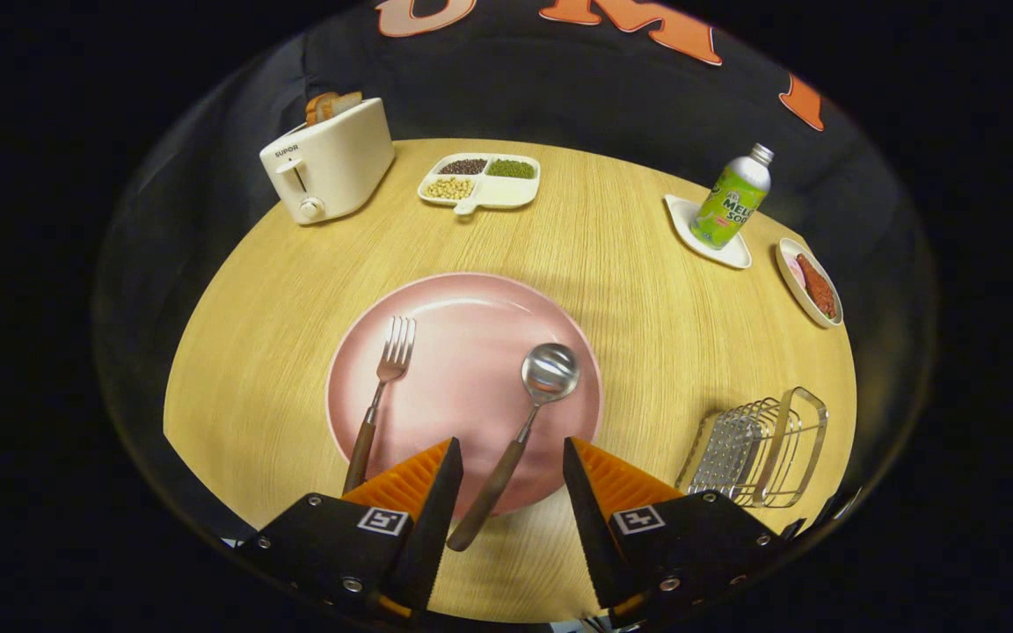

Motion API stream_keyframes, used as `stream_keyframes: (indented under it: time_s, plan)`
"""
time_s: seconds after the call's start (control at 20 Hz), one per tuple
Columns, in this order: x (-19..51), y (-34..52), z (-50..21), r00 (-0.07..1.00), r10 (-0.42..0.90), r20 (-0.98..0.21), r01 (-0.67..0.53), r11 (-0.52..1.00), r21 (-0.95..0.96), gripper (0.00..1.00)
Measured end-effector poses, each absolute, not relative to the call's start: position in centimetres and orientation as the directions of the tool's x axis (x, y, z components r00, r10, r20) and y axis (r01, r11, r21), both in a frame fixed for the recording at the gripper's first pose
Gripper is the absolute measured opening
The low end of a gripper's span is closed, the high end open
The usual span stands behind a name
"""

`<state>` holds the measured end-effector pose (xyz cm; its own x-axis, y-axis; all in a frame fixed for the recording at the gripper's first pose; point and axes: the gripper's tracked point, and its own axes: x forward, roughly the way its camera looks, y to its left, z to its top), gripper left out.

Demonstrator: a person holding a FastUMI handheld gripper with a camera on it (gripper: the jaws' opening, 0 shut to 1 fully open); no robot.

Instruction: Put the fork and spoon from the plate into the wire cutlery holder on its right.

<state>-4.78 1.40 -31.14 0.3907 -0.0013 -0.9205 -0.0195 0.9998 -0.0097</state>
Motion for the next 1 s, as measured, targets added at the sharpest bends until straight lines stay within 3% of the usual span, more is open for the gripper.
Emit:
stream_keyframes:
  time_s: [0.2,0.35,0.5,0.7,1.0]
  plan:
    - [-5.0,1.2,-33.2,0.318,-0.024,-0.948,0.004,1.000,-0.024,0.53]
    - [-5.3,1.7,-33.9,0.294,-0.011,-0.956,0.014,1.000,-0.007,0.52]
    - [-5.6,1.6,-34.5,0.273,-0.021,-0.962,0.015,1.000,-0.018,0.28]
    - [-5.2,0.9,-34.4,0.290,-0.037,-0.956,0.011,0.999,-0.036,0.10]
    - [-5.1,0.6,-33.2,0.331,-0.017,-0.944,0.032,0.999,-0.007,0.05]
